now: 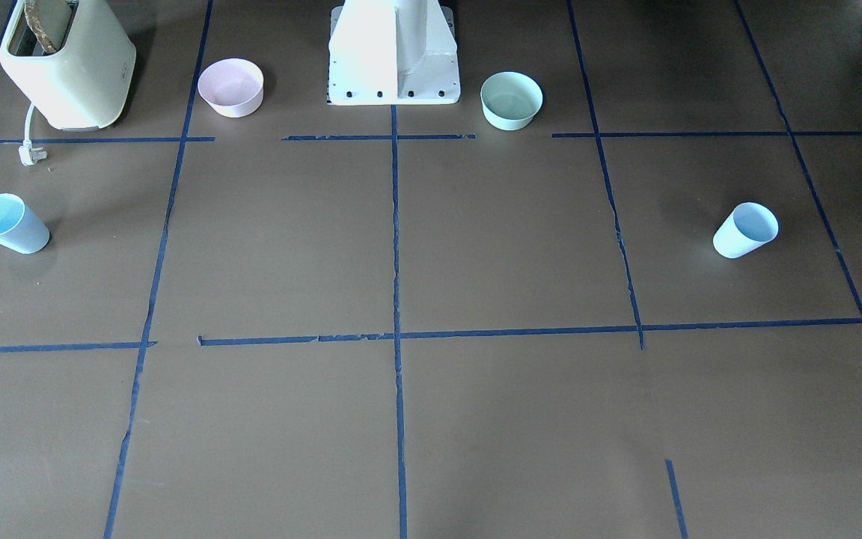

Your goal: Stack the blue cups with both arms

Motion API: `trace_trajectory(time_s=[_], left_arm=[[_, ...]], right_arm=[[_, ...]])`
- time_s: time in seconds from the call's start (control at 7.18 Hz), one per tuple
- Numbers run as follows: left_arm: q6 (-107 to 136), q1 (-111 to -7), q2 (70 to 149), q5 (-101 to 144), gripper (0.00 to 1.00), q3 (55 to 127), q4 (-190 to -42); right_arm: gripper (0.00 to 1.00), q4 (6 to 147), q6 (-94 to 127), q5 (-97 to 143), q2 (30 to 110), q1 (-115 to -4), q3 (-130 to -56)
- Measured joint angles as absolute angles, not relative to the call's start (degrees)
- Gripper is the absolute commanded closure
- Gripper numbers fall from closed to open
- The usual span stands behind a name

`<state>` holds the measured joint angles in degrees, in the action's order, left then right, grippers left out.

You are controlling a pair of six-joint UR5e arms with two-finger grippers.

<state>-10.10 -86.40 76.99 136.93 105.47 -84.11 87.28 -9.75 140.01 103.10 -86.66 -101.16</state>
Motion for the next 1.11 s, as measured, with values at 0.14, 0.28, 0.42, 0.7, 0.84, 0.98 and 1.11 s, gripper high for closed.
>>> trace_trajectory(time_s=[0.14, 0.28, 0.42, 0.7, 0.84, 0.98, 1.11], left_arm=[[-10.1, -86.4, 77.0, 136.9, 0.00, 105.4, -84.2], [-10.1, -86.4, 76.9, 137.0, 0.00, 105.3, -84.2], [-10.1, -86.4, 76.9, 137.0, 0.00, 105.6, -84.2], [-9.8, -86.3, 77.1, 137.0, 0.00, 106.1, -84.2], [-9.7, -86.2, 78.2, 137.3, 0.00, 106.3, -84.3], [-9.6, -86.2, 80.2, 137.5, 0.00, 106.2, -84.6], [-9.5, -86.2, 82.6, 137.6, 0.00, 105.9, -85.1]], right_arm=[[0.00, 87.3, -9.8, 140.0, 103.1, -86.7, -101.2], [0.00, 87.3, -9.8, 140.0, 103.1, -86.6, -101.2], [0.00, 87.3, -9.8, 140.0, 103.0, -86.6, -101.2], [0.00, 87.2, -9.8, 140.1, 103.0, -86.6, -101.2], [0.00, 87.2, -9.8, 140.1, 103.0, -86.6, -101.2], [0.00, 87.2, -9.8, 140.1, 103.0, -86.6, -101.2], [0.00, 87.2, -9.8, 140.1, 103.0, -86.6, -101.2]])
